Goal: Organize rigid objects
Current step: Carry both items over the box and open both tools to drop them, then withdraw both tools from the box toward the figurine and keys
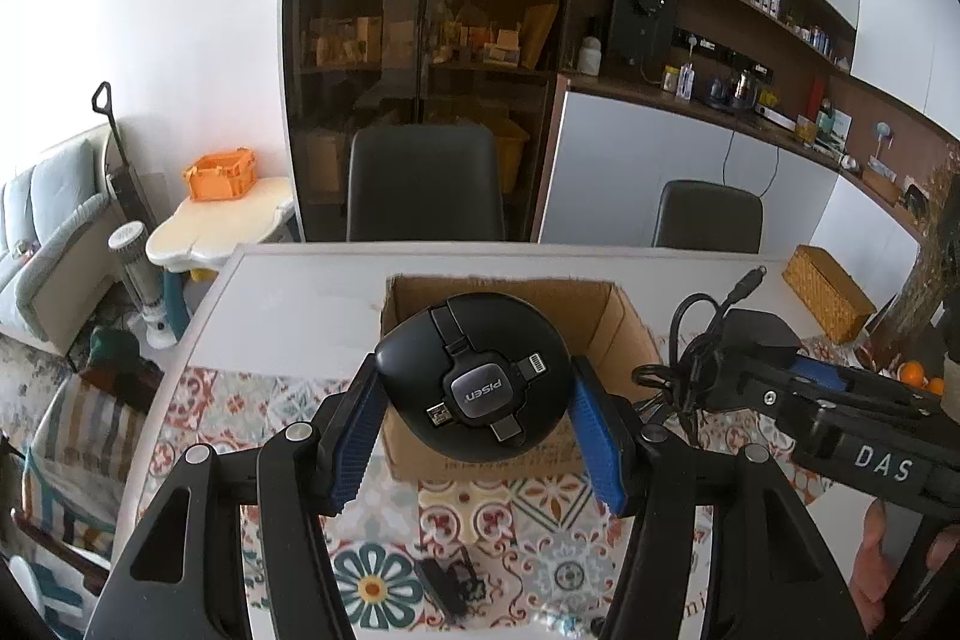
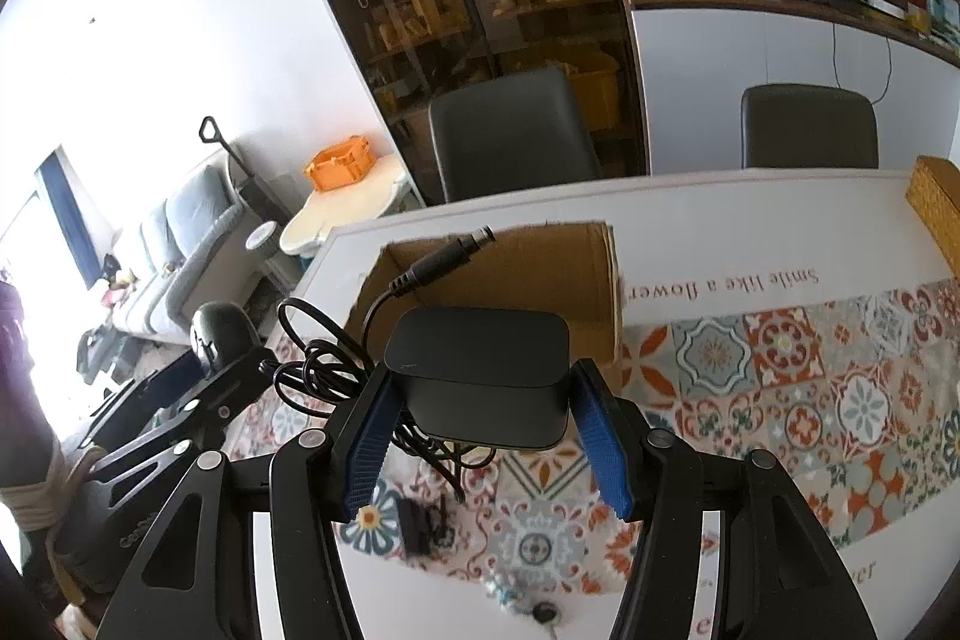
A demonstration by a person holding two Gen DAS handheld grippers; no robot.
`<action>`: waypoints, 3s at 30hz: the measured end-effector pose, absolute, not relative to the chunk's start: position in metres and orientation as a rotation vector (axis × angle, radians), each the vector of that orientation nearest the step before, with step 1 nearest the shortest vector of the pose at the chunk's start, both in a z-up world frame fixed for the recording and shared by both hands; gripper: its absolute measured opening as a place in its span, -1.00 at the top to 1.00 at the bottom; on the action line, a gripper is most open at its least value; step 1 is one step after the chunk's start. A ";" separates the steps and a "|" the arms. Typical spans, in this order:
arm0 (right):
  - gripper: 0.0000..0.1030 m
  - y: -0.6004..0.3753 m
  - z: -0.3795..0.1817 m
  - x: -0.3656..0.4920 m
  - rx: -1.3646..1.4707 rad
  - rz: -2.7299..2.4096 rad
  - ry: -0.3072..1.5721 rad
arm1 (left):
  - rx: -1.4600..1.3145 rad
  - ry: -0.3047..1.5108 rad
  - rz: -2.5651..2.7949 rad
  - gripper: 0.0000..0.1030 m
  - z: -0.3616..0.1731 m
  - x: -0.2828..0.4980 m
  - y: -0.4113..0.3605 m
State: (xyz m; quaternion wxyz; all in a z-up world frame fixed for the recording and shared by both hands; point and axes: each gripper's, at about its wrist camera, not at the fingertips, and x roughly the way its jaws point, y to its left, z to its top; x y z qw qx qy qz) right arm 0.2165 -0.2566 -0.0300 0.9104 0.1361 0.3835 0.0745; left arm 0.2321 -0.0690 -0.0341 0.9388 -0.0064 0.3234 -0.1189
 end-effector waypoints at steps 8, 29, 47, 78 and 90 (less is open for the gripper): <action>-0.11 -0.255 -0.021 0.247 0.267 0.148 0.771 | -0.035 0.672 -0.254 -0.15 -0.026 0.268 -0.071; -0.12 -0.267 -0.047 0.307 0.266 0.102 0.876 | 0.027 0.896 -0.284 -0.15 -0.077 0.351 -0.099; -0.12 -0.251 -0.058 0.327 0.244 0.126 0.927 | 0.022 0.877 -0.092 -0.68 -0.078 0.337 -0.059; -0.78 -0.236 -0.053 0.277 0.122 0.011 0.917 | 0.005 0.810 -0.038 -0.95 -0.071 0.271 -0.043; -0.78 -0.233 -0.063 0.234 0.131 0.036 0.936 | 0.015 0.800 -0.011 -1.00 -0.076 0.221 -0.041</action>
